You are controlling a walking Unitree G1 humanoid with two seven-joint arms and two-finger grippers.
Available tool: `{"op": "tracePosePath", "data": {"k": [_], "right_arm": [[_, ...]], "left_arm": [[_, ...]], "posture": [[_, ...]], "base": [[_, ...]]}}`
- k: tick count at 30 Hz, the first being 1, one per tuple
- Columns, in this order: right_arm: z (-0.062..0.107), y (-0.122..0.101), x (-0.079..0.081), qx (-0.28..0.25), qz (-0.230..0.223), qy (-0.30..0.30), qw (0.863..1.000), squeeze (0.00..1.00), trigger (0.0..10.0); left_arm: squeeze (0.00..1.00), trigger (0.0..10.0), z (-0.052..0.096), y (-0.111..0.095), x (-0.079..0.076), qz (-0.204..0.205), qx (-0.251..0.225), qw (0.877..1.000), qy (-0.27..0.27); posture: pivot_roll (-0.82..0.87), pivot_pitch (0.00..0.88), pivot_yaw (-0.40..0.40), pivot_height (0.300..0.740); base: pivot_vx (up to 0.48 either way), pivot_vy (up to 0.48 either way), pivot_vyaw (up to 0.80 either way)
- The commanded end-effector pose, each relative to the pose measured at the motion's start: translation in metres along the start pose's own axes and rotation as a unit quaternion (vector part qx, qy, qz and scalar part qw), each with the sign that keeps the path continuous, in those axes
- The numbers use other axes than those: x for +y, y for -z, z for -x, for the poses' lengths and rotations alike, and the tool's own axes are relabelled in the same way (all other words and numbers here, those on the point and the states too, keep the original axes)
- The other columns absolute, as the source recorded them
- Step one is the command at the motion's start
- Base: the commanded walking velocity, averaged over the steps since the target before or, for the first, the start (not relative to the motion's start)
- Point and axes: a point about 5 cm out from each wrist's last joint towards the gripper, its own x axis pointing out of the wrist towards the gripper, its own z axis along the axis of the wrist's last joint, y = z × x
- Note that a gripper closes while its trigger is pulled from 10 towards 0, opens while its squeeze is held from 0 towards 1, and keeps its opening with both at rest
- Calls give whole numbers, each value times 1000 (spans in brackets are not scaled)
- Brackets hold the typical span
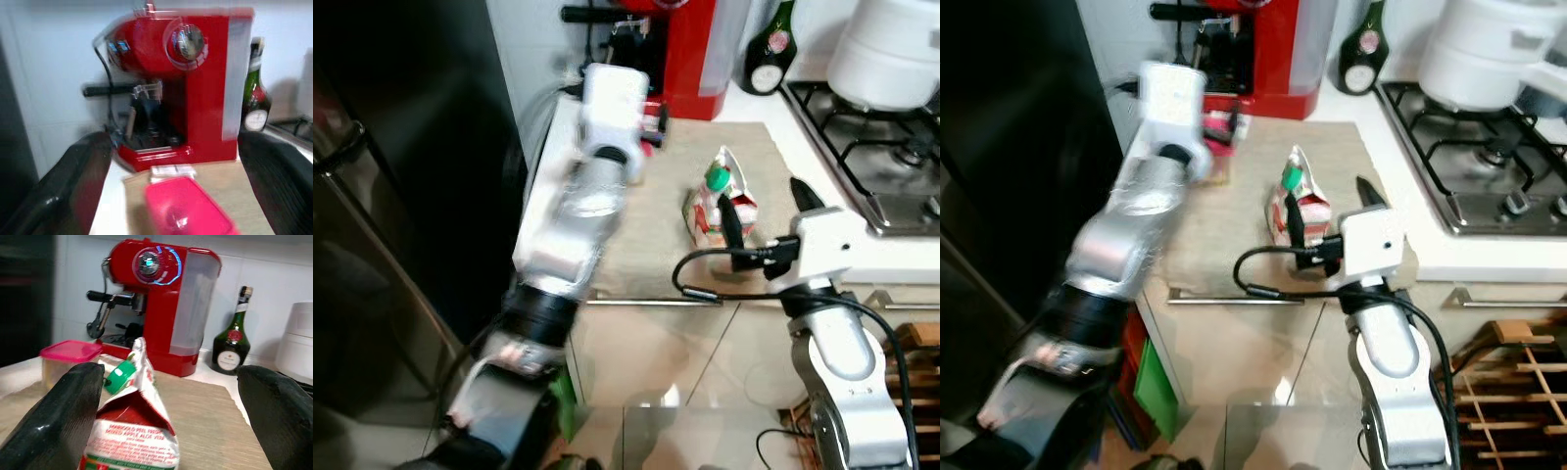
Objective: Restocking fridge
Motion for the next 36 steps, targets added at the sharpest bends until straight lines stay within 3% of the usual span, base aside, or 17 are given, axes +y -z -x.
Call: {"op": "tracePosePath", "data": {"k": [1, 4, 5, 8, 10, 13, 15, 17, 23, 29, 32, 33, 36], "right_arm": [[-4, 1, 0, -4, -1, 9, 1000, 392, 10000], [-6, 3, -1, -3, -3, 13, 1000, 396, 10000], [-8, 3, -3, -6, -1, 23, 1000, 392, 10000], [-7, 3, -7, -10, 4, 37, 999, 396, 10000], [-2, 4, -11, -8, 9, 53, 999, 392, 10000], [13, 6, -22, 0, 26, 84, 996, 392, 10000], [22, 7, -29, 7, 38, 104, 994, 396, 10000], [25, 8, -33, 9, 41, 112, 993, 392, 10000], [18, 8, -28, 0, 19, 96, 995, 392, 10000], [8, 11, -18, -1, 1, 63, 998, 400, 10000], [3, 8, -18, -7, 0, 65, 998, 396, 10000], [3, 8, -18, -7, 0, 65, 998, 396, 10000], [0, 6, -19, -13, 2, 71, 997, 396, 10000]], "left_arm": [[0, 10000, 13, -5, -7, 20, -18, 999, 45], [0, 10000, 22, -5, -12, 27, -23, 997, 66], [0, 10000, 35, -9, -11, 26, -43, 996, 79], [0, 10000, 52, -11, -4, -14, -65, 995, 80], [0, 10000, 65, 3, 7, -21, -36, 997, 62], [0, 10000, 100, 23, 20, -54, 3, 998, 41], [0, 10000, 123, 37, 29, -33, 49, 998, -12], [0, 10000, 136, 43, 34, -35, 70, 996, -38], [0, 10000, 128, 35, 36, -61, 37, 996, -61], [0, 10000, 118, 34, 32, -32, 27, 998, -46], [0, 10000, 100, 32, 27, 2, 23, 1000, -8], [0, 10000, 100, 32, 27, 2, 23, 1000, -8], [0, 10000, 82, 26, 28, 11, 10, 1000, 15]], "posture": [[-68, 0, 46, 740], [-58, 0, 43, 740], [-44, 0, 38, 740], [-33, 0, 33, 740], [-27, 0, 31, 740], [-29, 0, 24, 740], [-30, 0, 20, 740], [-32, 0, 16, 740], [-28, 0, -4, 740], [-27, 0, -4, 740], [-29, 0, -2, 740], [-29, 0, -2, 740], [-38, 0, 6, 740]], "base": [[0, 0, 0], [0, 0, 0], [0, 0, 0], [0, 0, 0], [0, 0, 0], [0, 0, 0], [0, 0, 0], [0, 0, 0], [0, 0, 0], [0, 0, 0], [0, 0, 0], [0, 0, 0], [0, 0, 0]]}}
